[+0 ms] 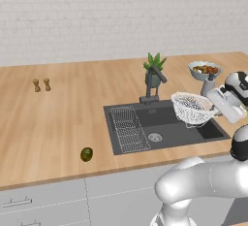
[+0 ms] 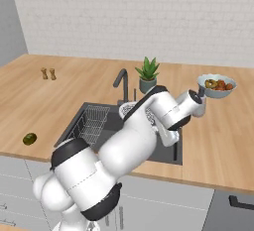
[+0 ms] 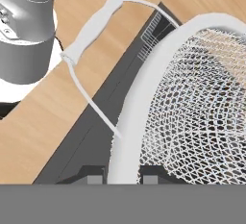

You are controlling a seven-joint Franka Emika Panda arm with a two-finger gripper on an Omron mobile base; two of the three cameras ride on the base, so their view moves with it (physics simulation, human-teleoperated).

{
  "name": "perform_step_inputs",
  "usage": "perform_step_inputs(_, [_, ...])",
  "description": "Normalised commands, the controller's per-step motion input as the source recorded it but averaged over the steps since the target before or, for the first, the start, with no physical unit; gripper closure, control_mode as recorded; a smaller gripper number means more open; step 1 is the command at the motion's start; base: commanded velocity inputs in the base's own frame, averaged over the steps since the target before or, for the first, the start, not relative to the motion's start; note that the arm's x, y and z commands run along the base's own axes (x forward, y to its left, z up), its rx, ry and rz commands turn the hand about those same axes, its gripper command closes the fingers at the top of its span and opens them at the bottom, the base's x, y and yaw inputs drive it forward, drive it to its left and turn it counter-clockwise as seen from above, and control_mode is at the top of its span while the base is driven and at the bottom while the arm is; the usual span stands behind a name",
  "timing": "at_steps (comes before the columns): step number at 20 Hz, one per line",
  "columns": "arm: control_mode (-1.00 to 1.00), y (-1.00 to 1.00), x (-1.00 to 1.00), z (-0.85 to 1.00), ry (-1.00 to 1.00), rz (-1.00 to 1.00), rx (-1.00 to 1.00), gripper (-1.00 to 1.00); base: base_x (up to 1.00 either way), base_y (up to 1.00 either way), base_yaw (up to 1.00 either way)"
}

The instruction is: Put the colander in the sink, put the kiwi in the colander, and turn on the sink faucet and pour water over the colander.

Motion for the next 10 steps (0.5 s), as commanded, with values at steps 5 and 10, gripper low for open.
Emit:
perform_step_inputs(5, [-1.00,0.25,0.17,-0.26,0.00,0.00,-0.02,1.00,0.00,0.00,0.00])
perform_step_inputs(10, [-1.00,0.12,0.26,-0.10,-0.03,0.01,-0.05,1.00,0.00,0.00,0.00])
